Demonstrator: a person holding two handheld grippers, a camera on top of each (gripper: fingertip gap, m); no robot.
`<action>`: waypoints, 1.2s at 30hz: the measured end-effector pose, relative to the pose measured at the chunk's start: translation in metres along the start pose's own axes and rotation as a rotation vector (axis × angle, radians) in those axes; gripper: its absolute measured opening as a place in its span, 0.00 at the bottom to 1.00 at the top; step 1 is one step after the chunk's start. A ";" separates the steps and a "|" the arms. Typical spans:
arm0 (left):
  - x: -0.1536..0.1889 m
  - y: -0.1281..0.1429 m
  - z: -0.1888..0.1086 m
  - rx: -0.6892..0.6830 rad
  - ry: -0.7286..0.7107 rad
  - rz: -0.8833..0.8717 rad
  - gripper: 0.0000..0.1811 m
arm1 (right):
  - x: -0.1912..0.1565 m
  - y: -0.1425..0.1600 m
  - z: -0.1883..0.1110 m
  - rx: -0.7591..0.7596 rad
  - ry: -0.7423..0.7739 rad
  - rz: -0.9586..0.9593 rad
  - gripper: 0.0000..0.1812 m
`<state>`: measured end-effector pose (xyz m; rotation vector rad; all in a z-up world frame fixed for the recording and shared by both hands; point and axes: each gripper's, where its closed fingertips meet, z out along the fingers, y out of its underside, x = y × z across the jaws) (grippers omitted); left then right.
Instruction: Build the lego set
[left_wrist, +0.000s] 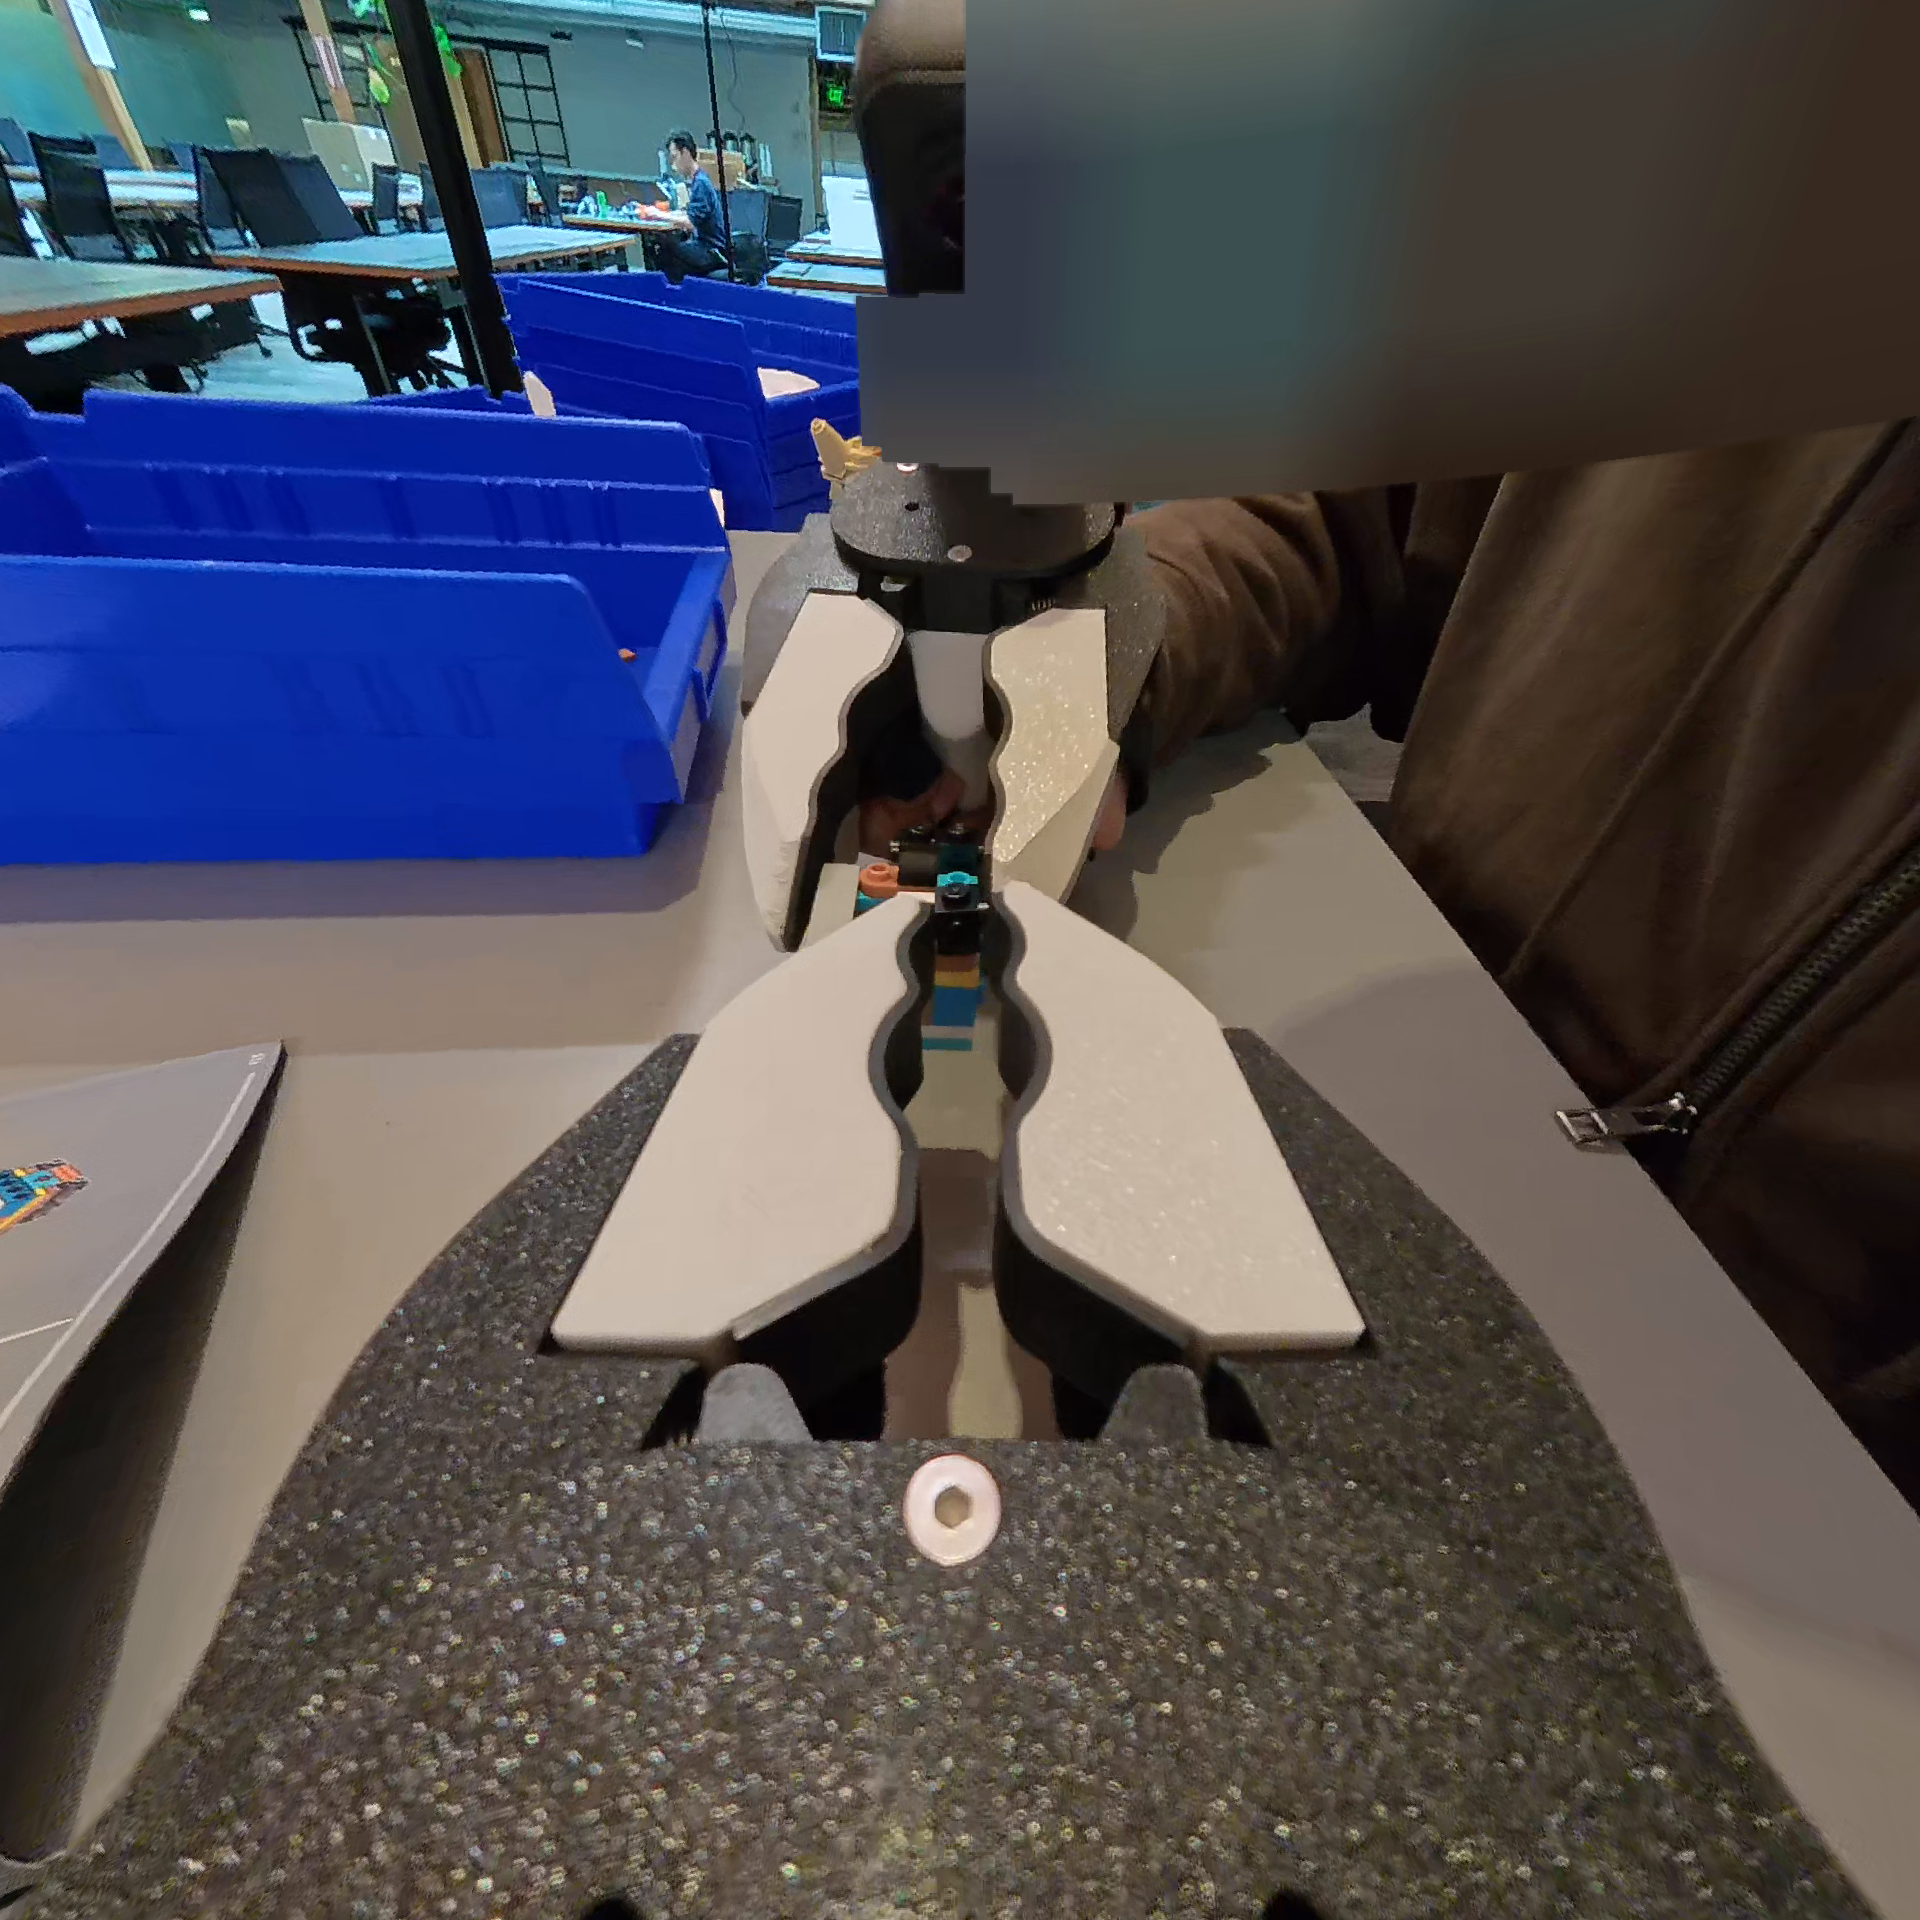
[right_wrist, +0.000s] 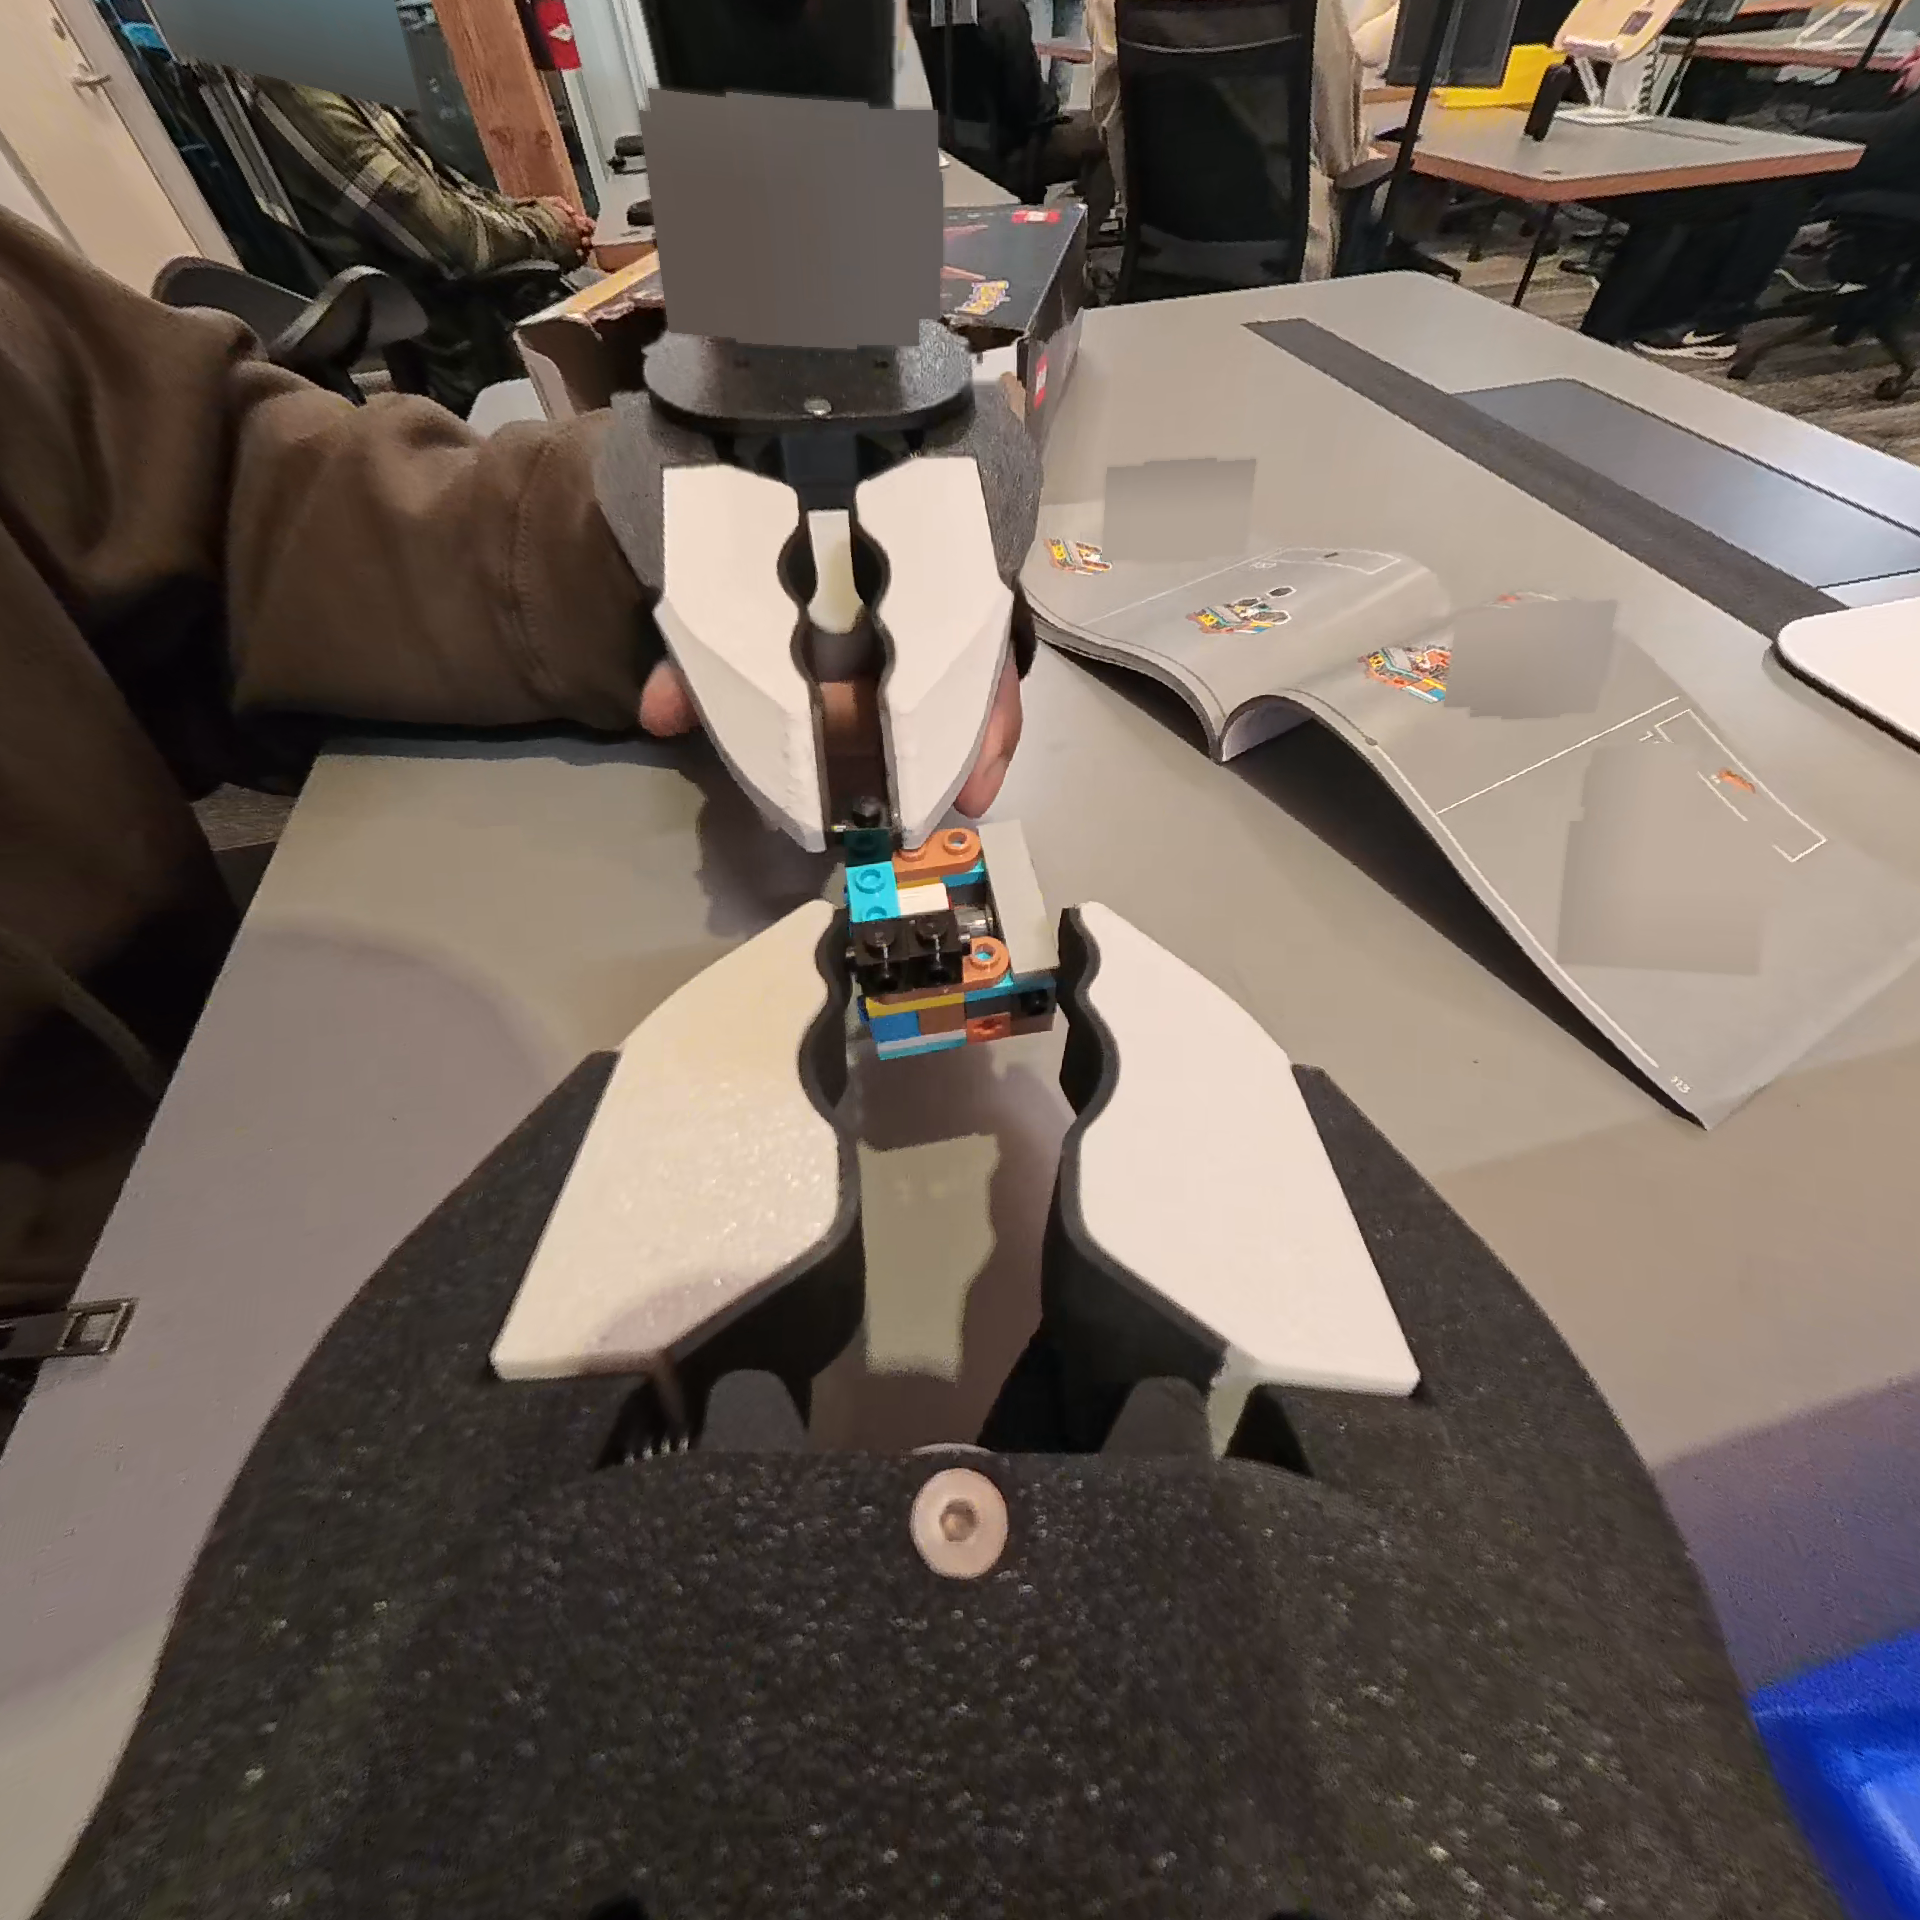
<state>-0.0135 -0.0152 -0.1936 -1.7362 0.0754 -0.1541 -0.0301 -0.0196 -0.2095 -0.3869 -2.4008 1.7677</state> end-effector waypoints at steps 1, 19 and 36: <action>0.001 0.000 0.000 -0.002 -0.001 0.018 0.05 | -0.001 0.000 0.000 0.003 -0.004 0.001 0.21; -0.003 0.006 0.006 0.002 -0.012 -0.012 0.05 | 0.005 0.002 -0.003 0.006 -0.001 0.024 0.21; -0.015 -0.004 0.000 0.058 -0.090 -0.002 0.18 | 0.012 -0.010 -0.012 0.096 -0.028 0.135 0.21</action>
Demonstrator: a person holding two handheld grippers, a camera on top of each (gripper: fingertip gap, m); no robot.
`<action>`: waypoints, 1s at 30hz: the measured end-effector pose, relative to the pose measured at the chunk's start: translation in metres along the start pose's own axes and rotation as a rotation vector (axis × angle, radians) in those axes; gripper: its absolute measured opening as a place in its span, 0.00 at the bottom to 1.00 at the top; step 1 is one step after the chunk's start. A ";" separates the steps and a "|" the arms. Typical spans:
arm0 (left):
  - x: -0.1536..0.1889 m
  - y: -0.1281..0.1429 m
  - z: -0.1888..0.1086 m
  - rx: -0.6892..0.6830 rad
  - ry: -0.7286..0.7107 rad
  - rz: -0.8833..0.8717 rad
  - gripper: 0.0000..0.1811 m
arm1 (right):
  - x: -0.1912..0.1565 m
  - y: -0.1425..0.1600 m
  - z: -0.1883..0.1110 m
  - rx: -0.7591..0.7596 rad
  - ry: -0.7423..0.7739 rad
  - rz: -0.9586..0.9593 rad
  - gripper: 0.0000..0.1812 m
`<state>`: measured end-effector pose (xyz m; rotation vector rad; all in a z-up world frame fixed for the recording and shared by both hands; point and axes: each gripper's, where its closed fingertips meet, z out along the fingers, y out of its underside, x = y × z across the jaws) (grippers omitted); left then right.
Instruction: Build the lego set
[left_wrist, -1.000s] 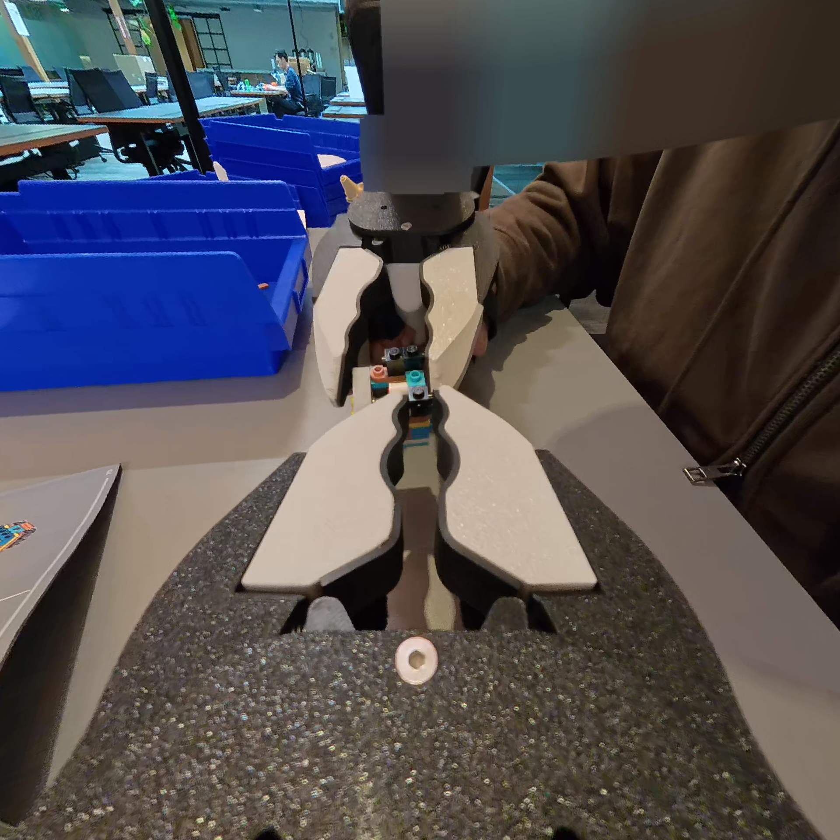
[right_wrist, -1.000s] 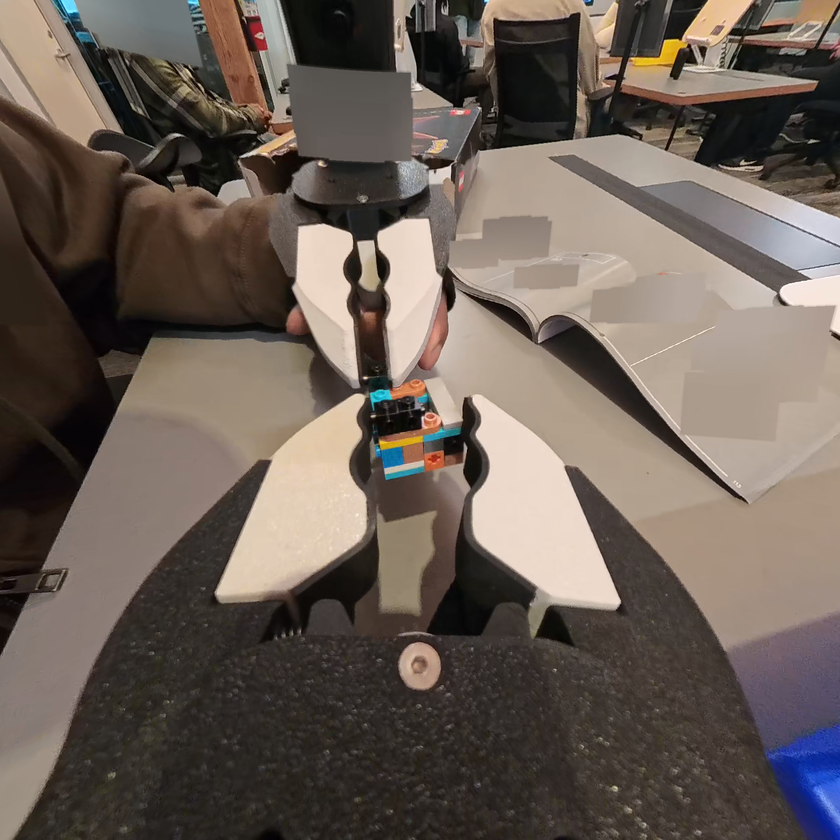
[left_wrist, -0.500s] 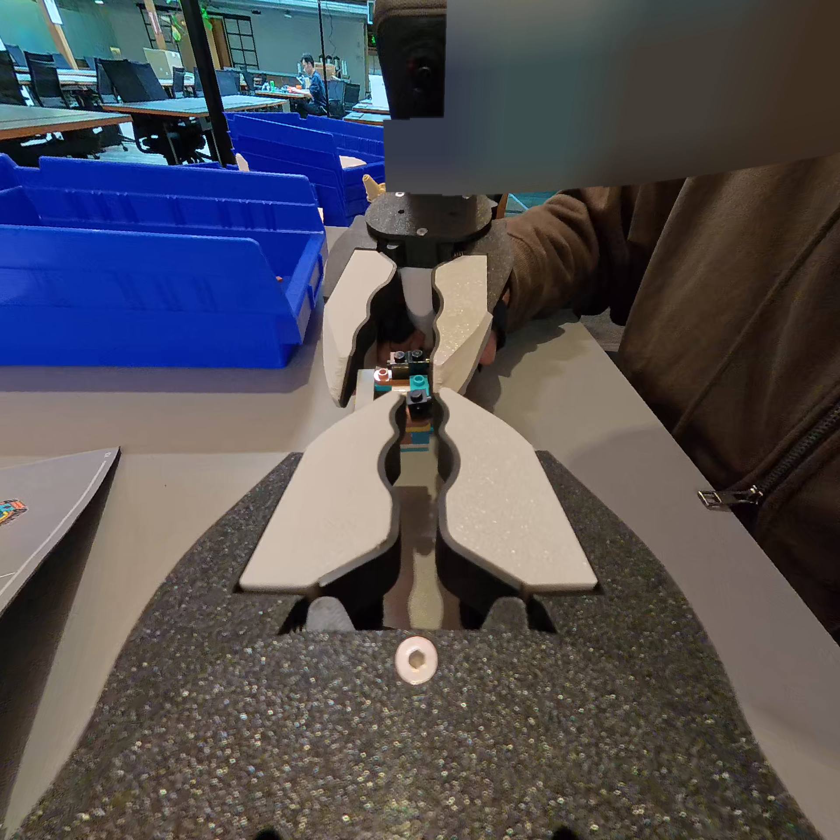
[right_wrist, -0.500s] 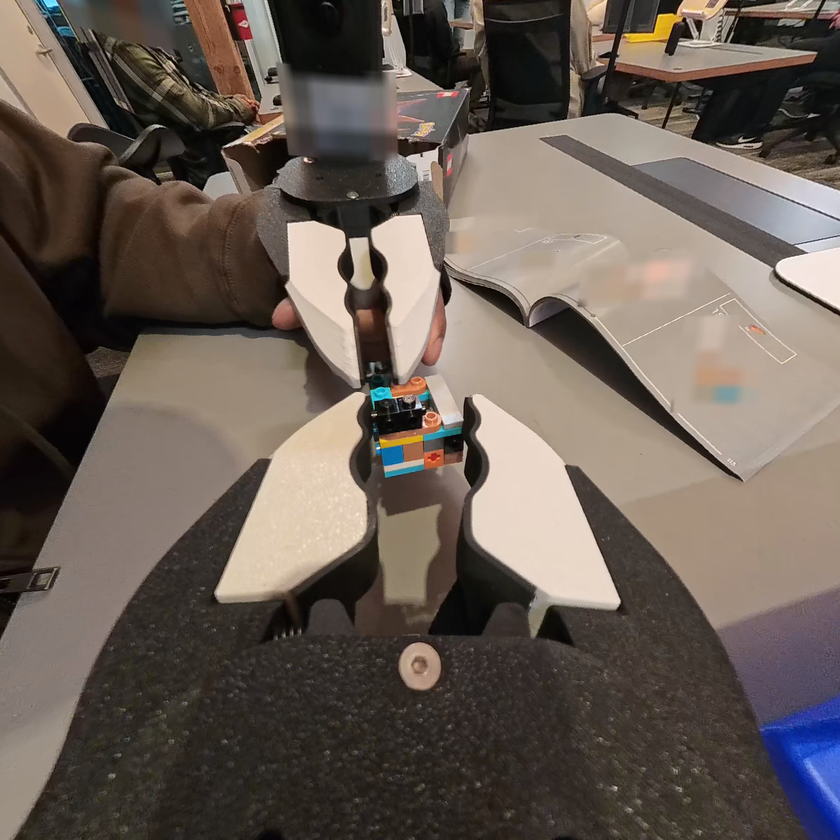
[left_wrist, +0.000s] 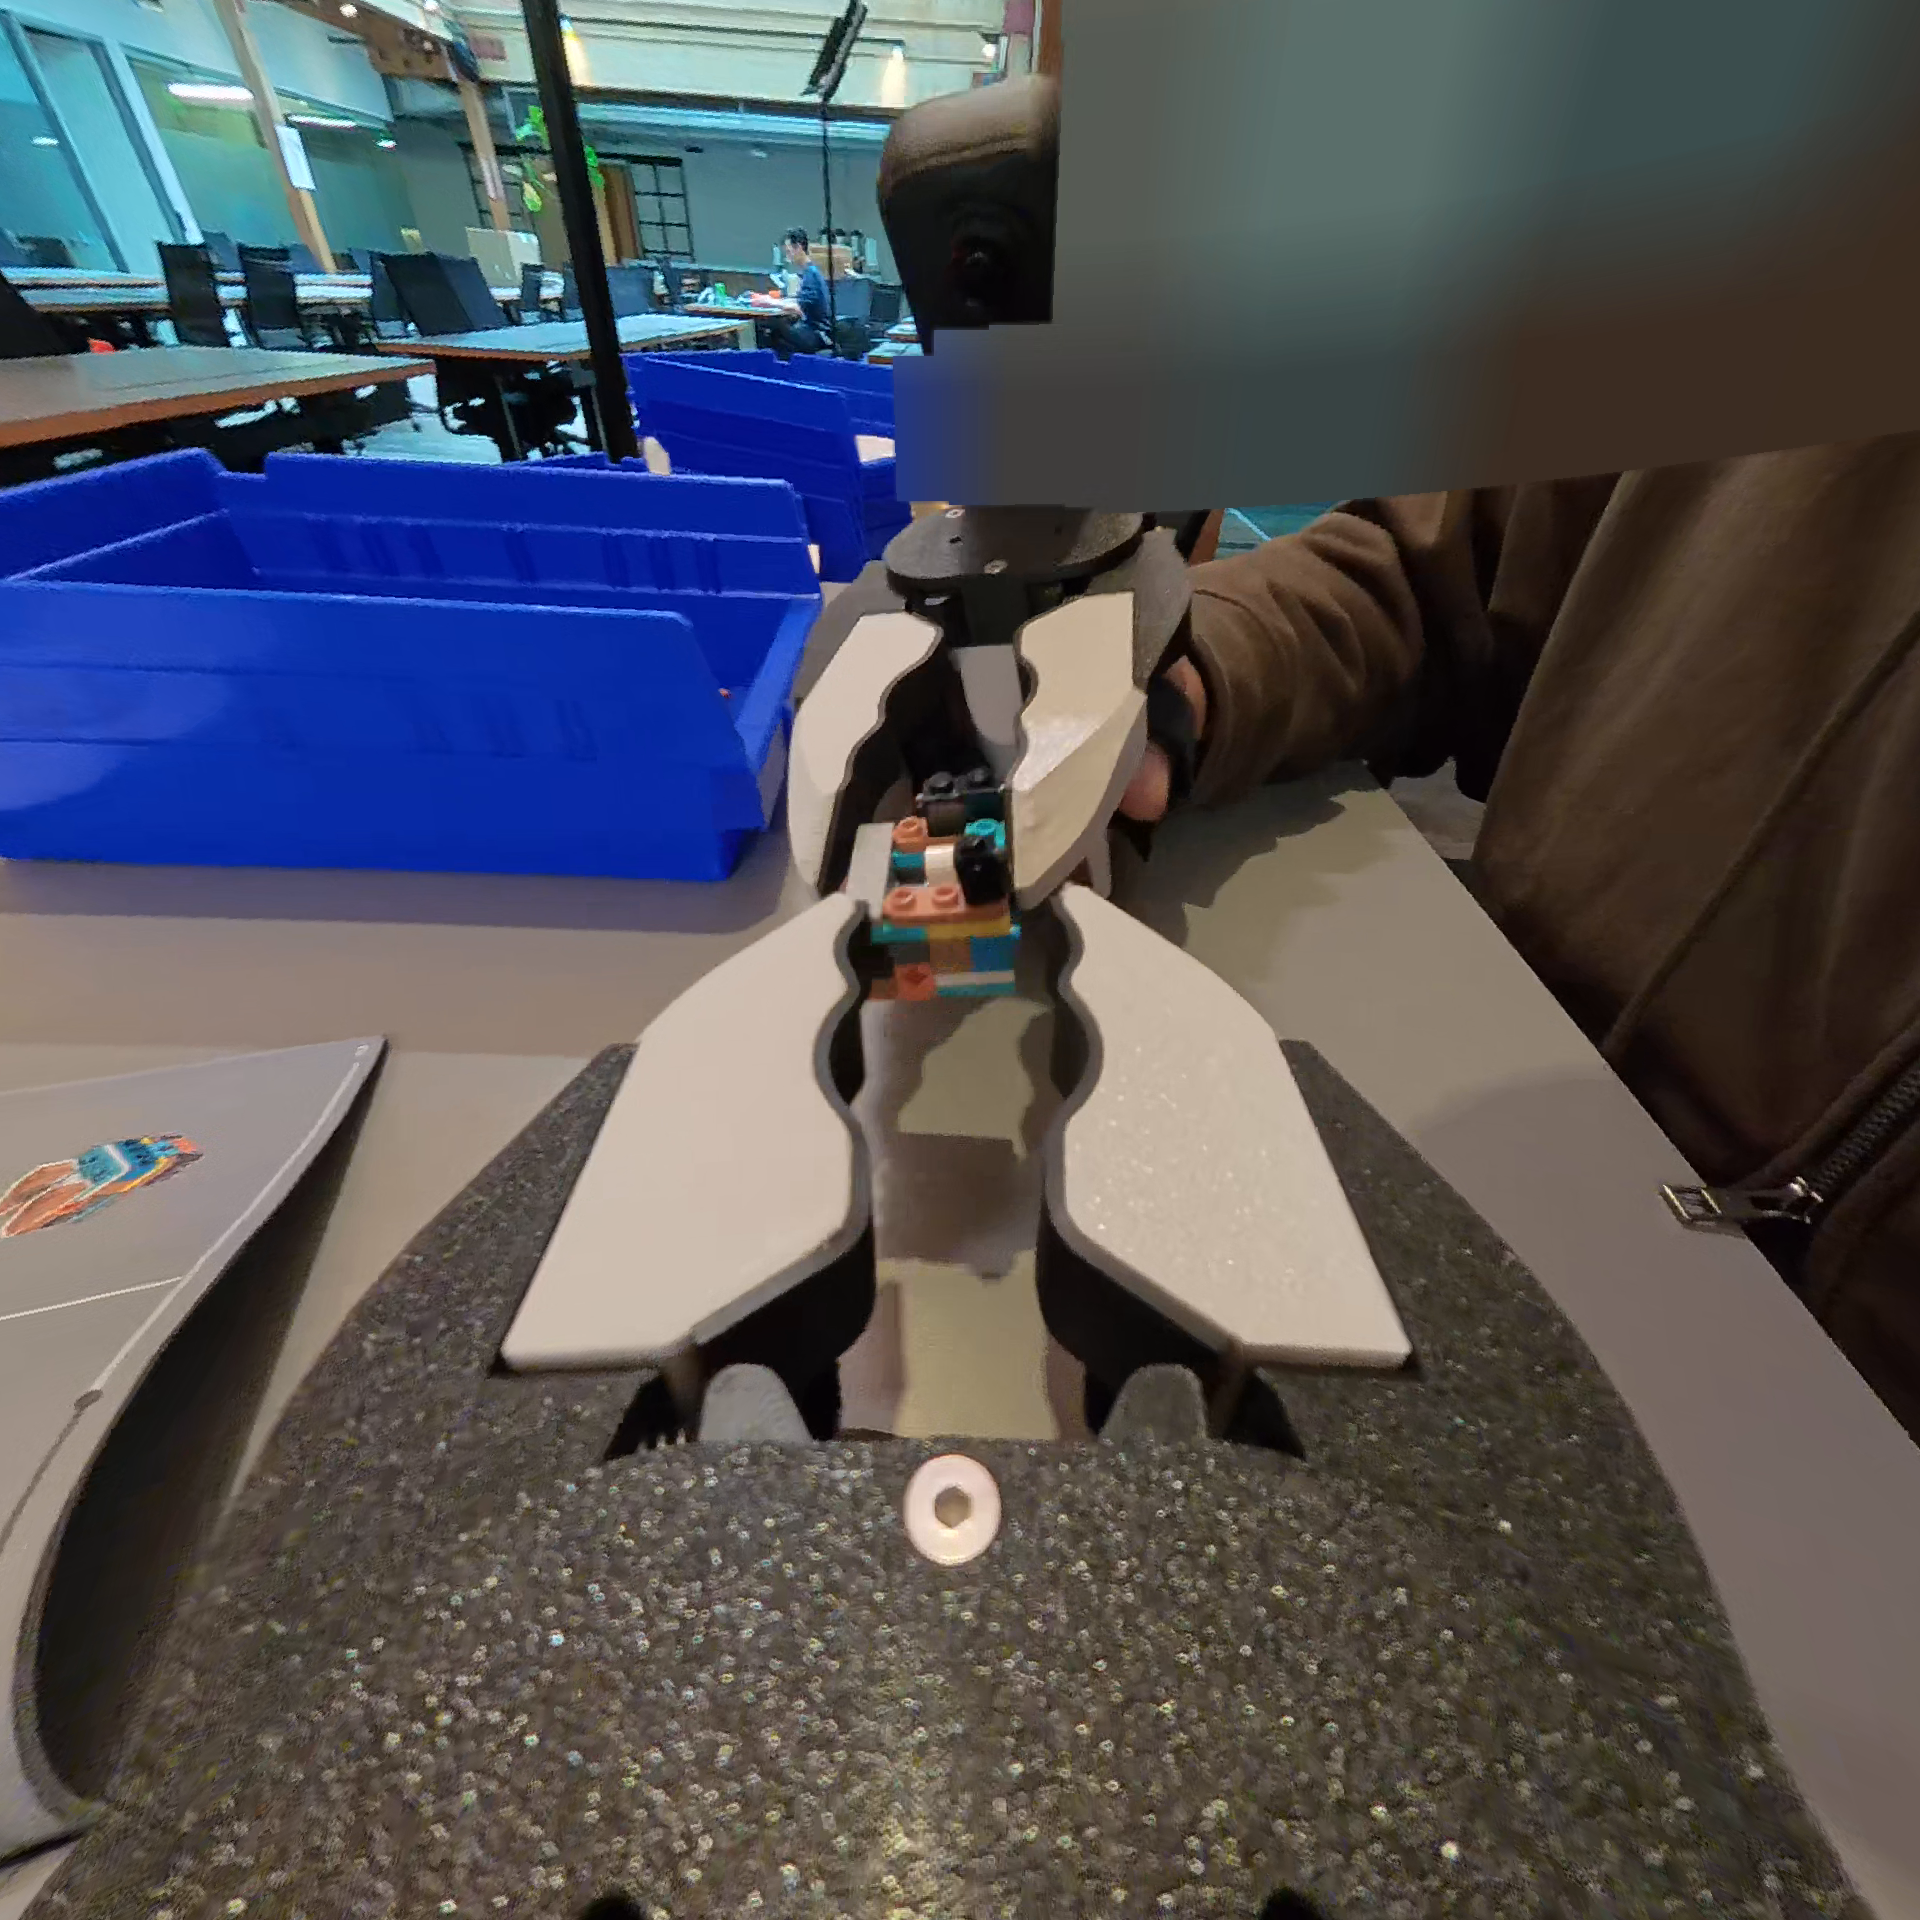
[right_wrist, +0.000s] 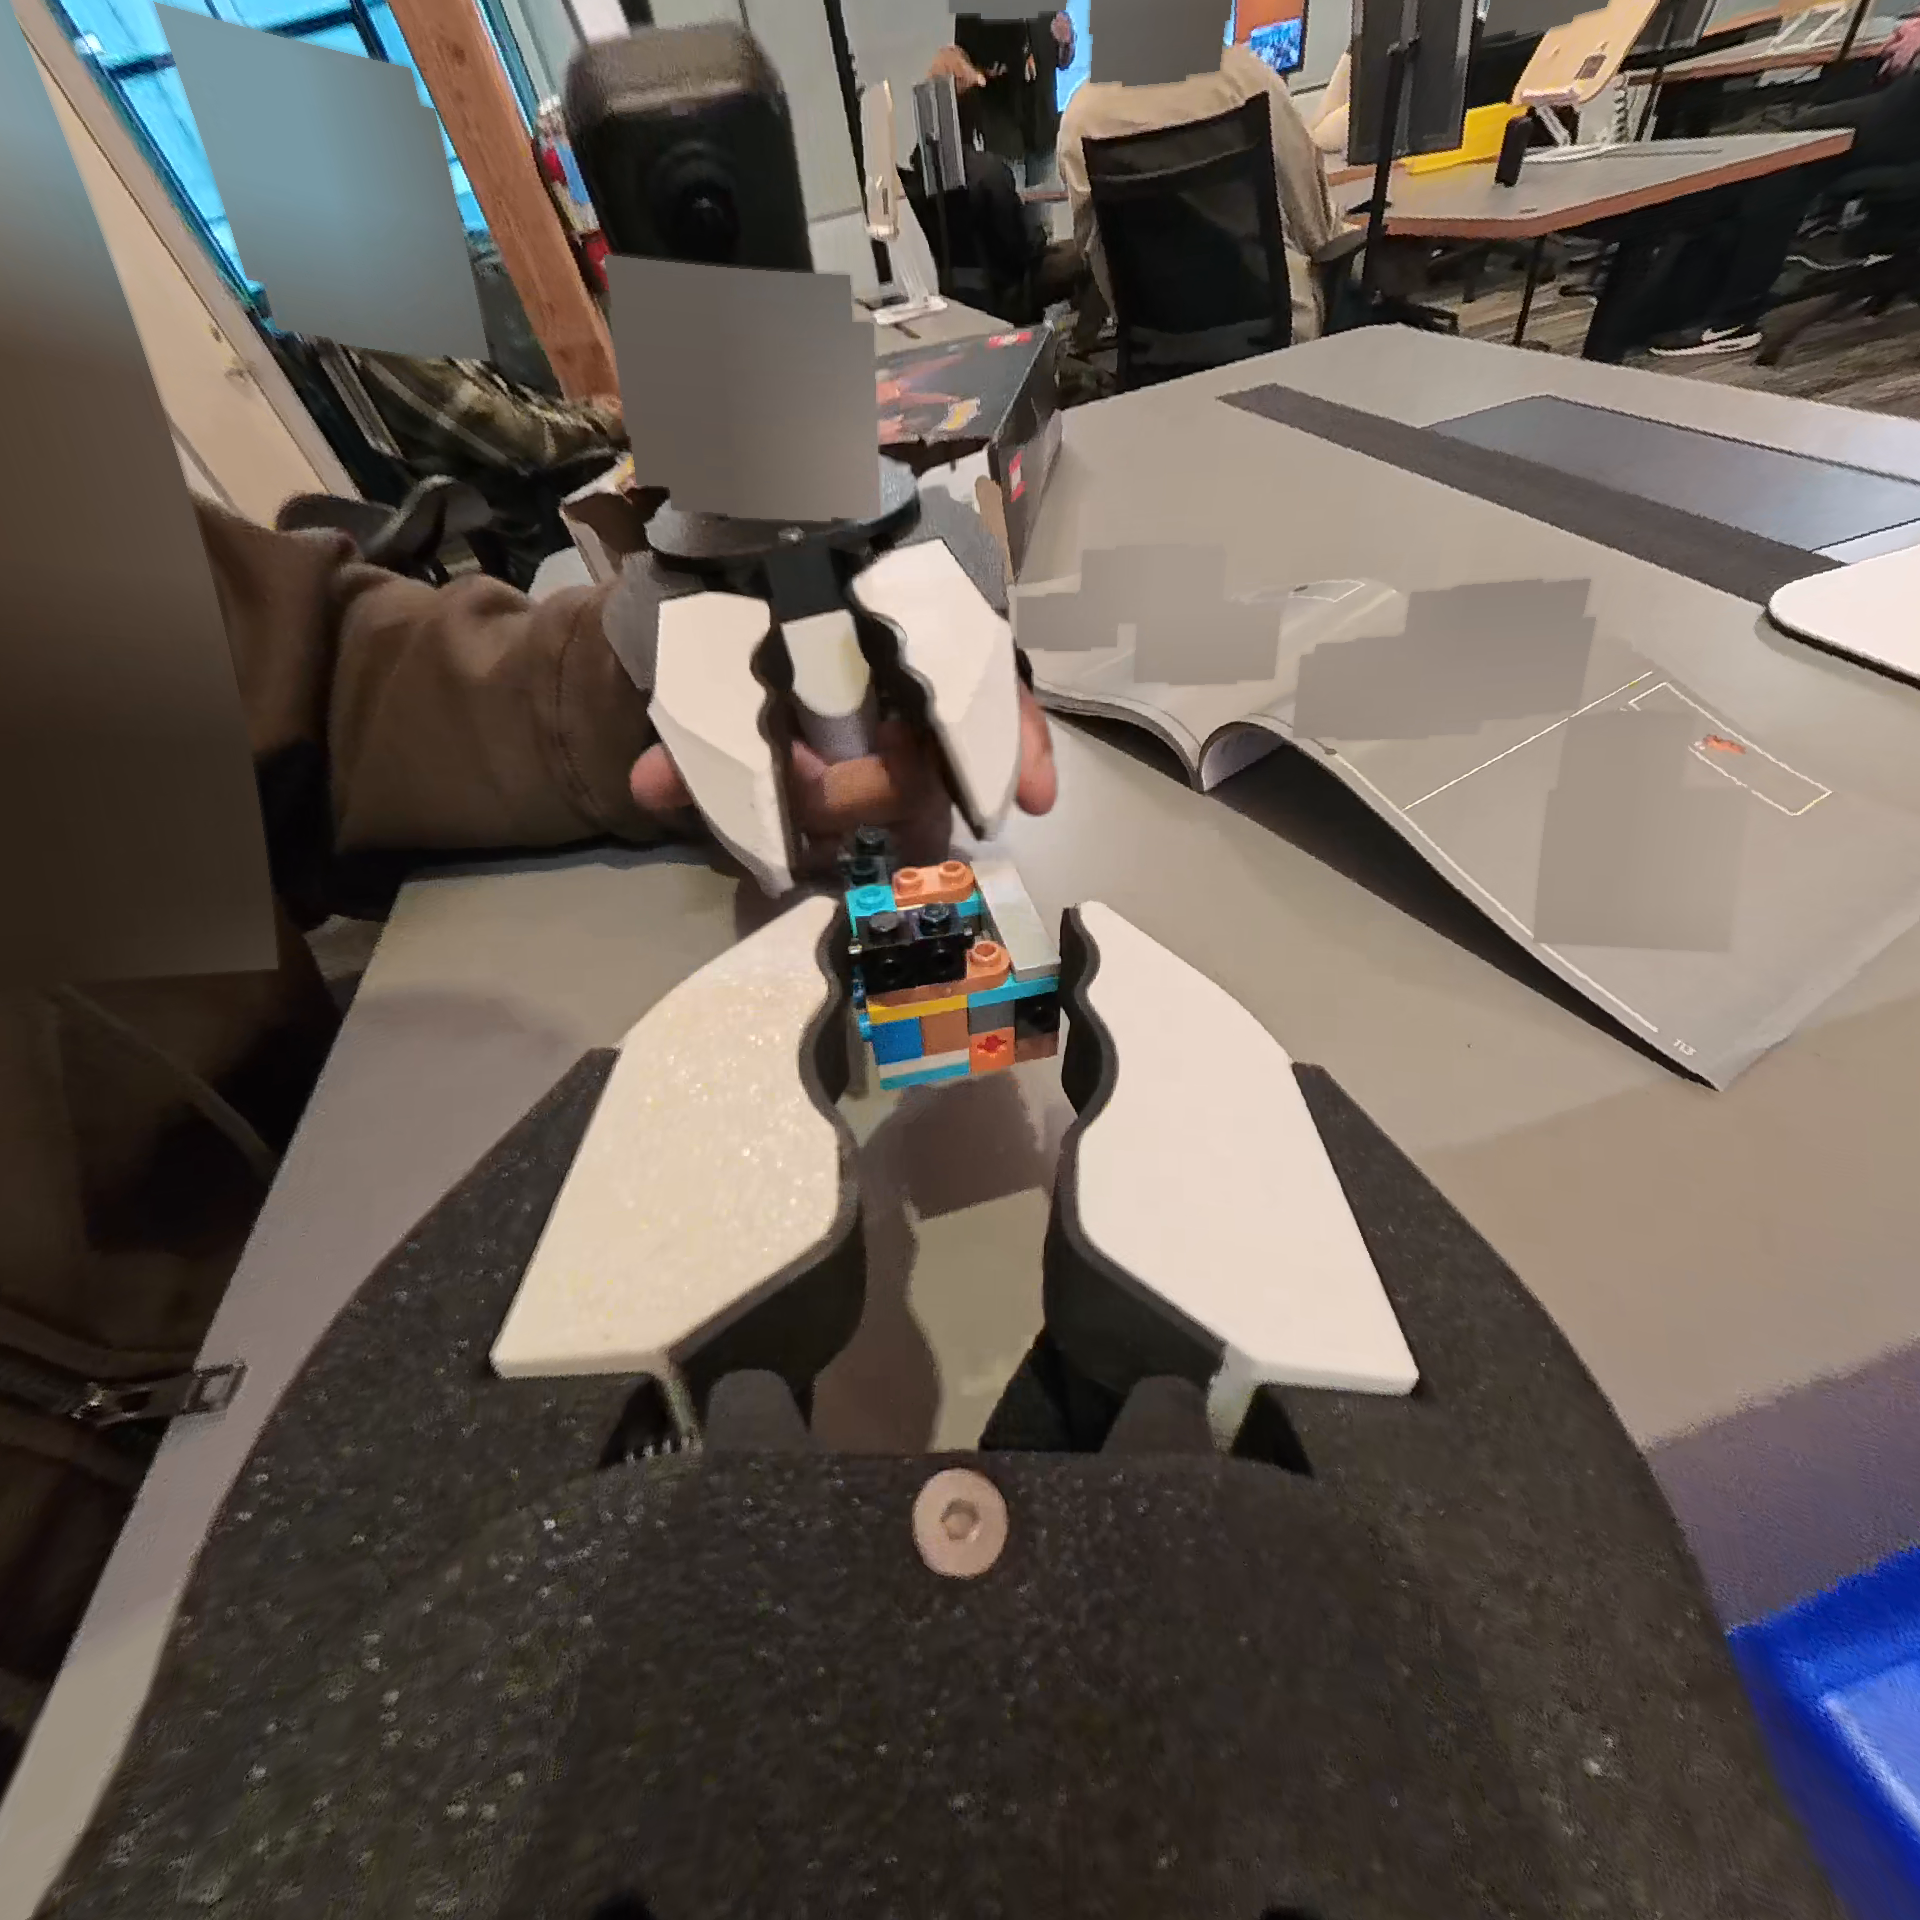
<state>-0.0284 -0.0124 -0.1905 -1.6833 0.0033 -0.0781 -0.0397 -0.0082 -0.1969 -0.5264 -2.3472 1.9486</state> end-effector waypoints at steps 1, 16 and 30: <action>-0.003 0.002 0.001 -0.011 -0.013 -0.012 0.21 | 0.000 -0.002 -0.001 0.014 -0.007 0.013 0.21; 0.003 0.007 0.018 -0.033 -0.024 -0.069 0.22 | -0.009 -0.016 -0.003 0.097 -0.074 0.050 0.21; 0.004 0.006 0.022 -0.021 -0.025 -0.110 0.23 | -0.011 -0.015 -0.001 0.097 -0.067 0.018 0.21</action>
